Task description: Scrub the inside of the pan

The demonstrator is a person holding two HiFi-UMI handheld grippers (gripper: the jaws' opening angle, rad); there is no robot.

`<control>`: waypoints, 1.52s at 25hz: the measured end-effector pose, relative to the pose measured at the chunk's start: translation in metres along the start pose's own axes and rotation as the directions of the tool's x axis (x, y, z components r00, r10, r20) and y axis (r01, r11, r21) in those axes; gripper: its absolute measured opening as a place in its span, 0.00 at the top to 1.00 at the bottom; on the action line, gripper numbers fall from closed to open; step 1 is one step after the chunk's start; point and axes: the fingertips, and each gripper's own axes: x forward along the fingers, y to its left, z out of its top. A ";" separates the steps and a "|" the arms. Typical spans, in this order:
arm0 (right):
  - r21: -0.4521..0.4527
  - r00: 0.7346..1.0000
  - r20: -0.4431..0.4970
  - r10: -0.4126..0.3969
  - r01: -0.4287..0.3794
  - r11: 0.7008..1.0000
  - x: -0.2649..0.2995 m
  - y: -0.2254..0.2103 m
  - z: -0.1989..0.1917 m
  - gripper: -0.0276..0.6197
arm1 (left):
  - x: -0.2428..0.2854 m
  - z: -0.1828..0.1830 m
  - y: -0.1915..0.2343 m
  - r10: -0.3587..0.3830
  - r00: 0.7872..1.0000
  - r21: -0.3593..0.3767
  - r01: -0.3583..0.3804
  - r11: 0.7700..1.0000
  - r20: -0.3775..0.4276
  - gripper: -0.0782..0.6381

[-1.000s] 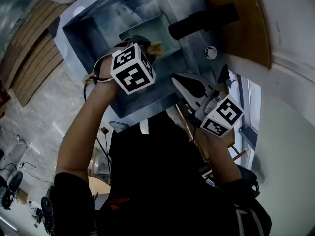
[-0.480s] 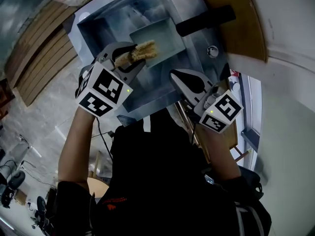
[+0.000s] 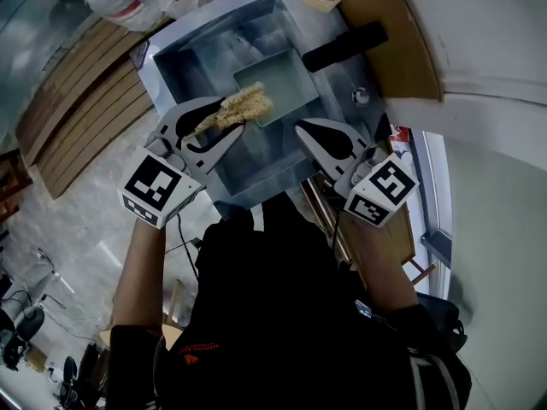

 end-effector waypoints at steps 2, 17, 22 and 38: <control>-0.017 1.000 0.012 -0.002 0.002 1.000 -0.001 0.007 0.007 0.95 | -0.011 0.007 -0.005 -0.001 0.999 -0.008 0.001 1.000 0.035 0.64; -0.133 0.997 0.083 0.004 0.007 0.991 -0.004 0.073 0.047 0.95 | -0.084 0.042 -0.032 0.019 0.975 -0.076 -0.002 0.997 0.223 0.64; -0.158 0.996 0.083 0.023 -0.009 0.987 -0.003 0.099 0.048 0.95 | -0.102 0.044 -0.045 0.019 0.969 -0.099 0.006 0.995 0.247 0.64; -0.201 0.995 0.096 0.032 -0.012 0.980 -0.008 0.136 0.047 0.95 | -0.144 0.046 -0.066 0.032 0.961 -0.063 -0.016 0.998 0.274 0.65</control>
